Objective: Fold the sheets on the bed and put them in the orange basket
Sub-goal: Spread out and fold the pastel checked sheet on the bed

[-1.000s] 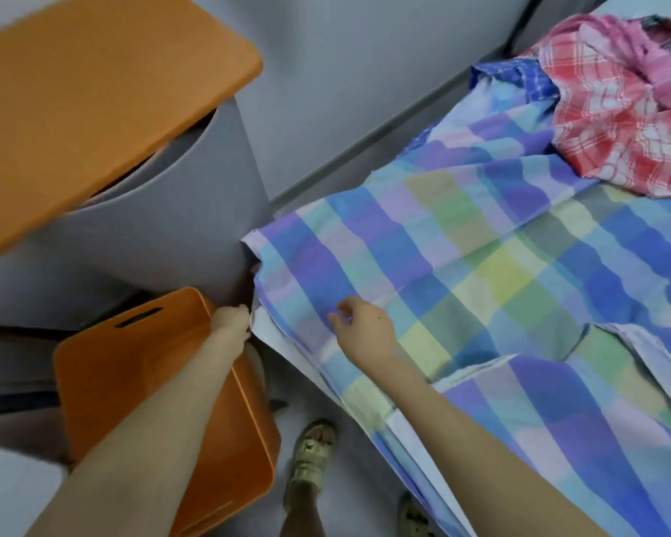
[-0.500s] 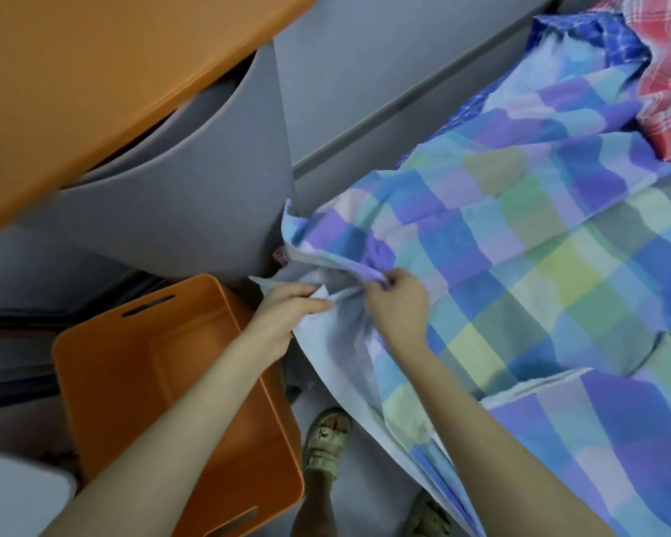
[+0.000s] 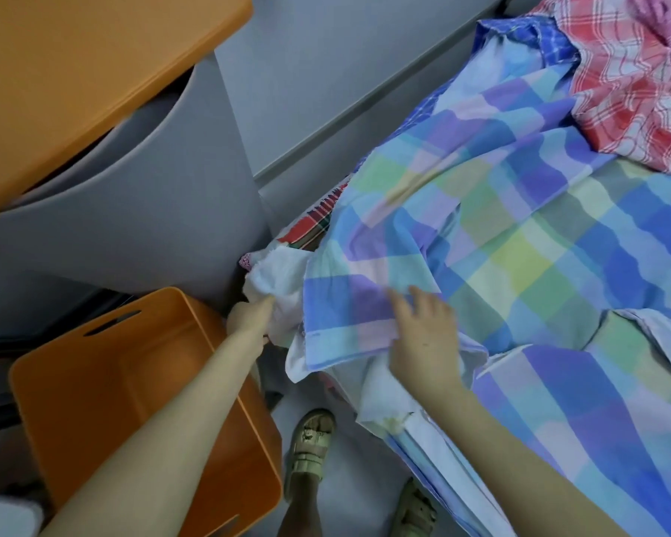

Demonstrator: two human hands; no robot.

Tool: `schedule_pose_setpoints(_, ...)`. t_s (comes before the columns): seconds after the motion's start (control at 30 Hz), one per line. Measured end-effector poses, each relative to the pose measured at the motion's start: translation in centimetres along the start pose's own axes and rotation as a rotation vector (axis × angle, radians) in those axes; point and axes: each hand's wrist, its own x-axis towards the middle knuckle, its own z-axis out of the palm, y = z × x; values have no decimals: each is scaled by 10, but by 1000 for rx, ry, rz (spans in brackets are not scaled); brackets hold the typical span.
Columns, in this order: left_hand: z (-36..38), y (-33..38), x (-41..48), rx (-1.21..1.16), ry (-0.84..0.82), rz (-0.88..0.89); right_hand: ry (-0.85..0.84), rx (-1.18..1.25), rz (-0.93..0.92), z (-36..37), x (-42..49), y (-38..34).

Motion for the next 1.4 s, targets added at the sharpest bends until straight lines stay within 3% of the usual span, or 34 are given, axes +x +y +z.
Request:
schedule_pose_setpoints(0.07, -5, -2, 12, -65, 78, 25, -120, 34, -274, 9, 5, -33)
schedule_pose_setpoints(0.13, -9, -2, 22, -115, 90, 29, -351, -82, -431, 13, 6, -56)
schedule_pose_setpoints(0.23, -12, 0, 43, -54, 76, 121, -498, -209, -416, 32, 15, -56)
schedule_pose_setpoints(0.37, -13, 7, 72, 274, 58, 414, -364, 127, -371, 42, 30, -39)
schedule_pose_setpoints(0.47, -10, 14, 81, 507, -20, 410, -413, 334, -213, 27, 38, -28)
schedule_pose_setpoints(0.6, -16, 9, 87, 673, -30, 395, -137, 441, 55, 1, 42, -21)
schedule_pose_setpoints(0.7, -27, 4, 80, 836, 48, 413, -43, 622, 251, -16, 43, -18)
schedule_pose_setpoints(0.8, -45, 5, 57, 1017, 204, 656, -22, 745, 345, -31, 39, -18)
schedule_pose_setpoints(0.9, -65, 15, 8, 909, 336, 965, -33, 783, 346, -51, 26, -29)
schedule_pose_setpoints(0.97, -78, 25, -31, 848, 337, 1074, -47, 798, 319, -67, 15, -39)
schedule_pose_setpoints(1.07, -95, 43, -92, 792, 242, 1116, -27, 829, 289, -97, -3, -52)
schedule_pose_setpoints(1.17, -105, 71, -163, 704, 14, 1034, 71, 893, 252, -140, -22, -61)
schedule_pose_setpoints(1.3, -106, 113, -250, 428, -301, 943, 273, 985, 245, -210, -31, -63)
schedule_pose_setpoints(1.4, -94, 149, -302, 202, -426, 915, 386, 1043, 259, -257, -25, -56)
